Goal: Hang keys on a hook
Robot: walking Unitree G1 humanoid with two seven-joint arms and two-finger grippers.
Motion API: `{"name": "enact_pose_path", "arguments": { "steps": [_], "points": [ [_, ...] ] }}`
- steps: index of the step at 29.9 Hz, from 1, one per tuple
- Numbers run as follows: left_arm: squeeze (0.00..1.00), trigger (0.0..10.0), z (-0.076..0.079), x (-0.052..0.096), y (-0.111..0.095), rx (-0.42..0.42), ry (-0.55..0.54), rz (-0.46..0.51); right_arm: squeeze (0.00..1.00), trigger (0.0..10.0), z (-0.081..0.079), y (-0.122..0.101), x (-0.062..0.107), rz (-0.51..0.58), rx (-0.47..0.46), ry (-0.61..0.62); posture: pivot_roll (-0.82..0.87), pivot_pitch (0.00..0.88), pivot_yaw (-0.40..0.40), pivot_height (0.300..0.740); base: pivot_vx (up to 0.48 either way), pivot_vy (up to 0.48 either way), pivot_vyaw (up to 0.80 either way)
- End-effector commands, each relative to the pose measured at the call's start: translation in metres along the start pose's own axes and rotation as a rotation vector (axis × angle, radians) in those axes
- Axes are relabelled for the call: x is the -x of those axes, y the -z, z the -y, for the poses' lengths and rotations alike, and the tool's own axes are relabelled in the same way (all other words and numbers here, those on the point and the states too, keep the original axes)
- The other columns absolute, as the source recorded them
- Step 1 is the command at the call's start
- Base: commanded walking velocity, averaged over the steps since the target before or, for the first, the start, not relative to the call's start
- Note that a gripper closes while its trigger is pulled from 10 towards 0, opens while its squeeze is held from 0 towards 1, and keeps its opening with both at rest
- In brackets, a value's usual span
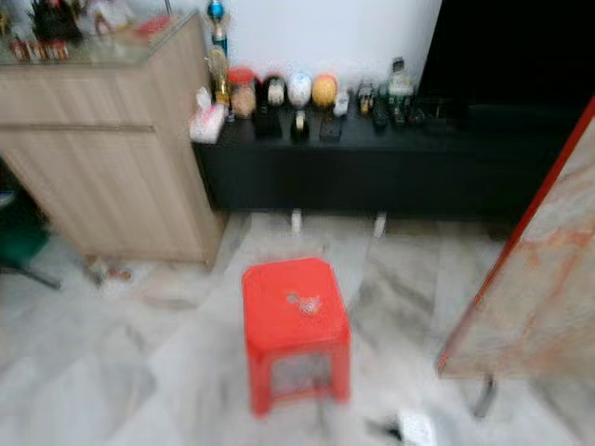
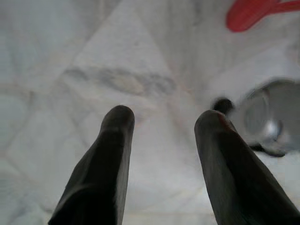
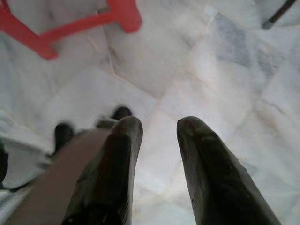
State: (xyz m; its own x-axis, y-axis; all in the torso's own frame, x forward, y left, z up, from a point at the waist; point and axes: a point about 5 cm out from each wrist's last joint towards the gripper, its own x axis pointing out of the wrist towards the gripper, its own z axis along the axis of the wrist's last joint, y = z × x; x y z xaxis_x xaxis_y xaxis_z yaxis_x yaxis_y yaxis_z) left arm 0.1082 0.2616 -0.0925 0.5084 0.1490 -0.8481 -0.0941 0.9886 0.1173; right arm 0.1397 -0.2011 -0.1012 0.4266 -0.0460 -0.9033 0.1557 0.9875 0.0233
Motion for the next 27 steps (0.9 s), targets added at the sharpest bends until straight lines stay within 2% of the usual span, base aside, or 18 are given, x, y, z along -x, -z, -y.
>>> {"name": "enact_pose_path", "arguments": {
  "steps": [1, 27],
  "points": [
    [0.00, 10.0, -0.0057, 0.0011, 0.0018, 0.001, -0.014, -0.013, 0.00, 10.0, -0.0076, -0.0036, -0.0010, 0.013, 0.002, -0.019, 0.16, 0.000, 0.006, 0.740, 0.000, 0.465, 0.00],
    [0.00, 10.0, -0.0044, 0.0006, 0.0006, -0.014, 0.001, -0.015, 0.00, 10.0, -0.0097, -0.0092, -0.0015, 0.038, 0.029, -0.032, 0.16, 0.000, 0.002, 0.740, 0.000, 0.017, 0.00]
  ]
}}
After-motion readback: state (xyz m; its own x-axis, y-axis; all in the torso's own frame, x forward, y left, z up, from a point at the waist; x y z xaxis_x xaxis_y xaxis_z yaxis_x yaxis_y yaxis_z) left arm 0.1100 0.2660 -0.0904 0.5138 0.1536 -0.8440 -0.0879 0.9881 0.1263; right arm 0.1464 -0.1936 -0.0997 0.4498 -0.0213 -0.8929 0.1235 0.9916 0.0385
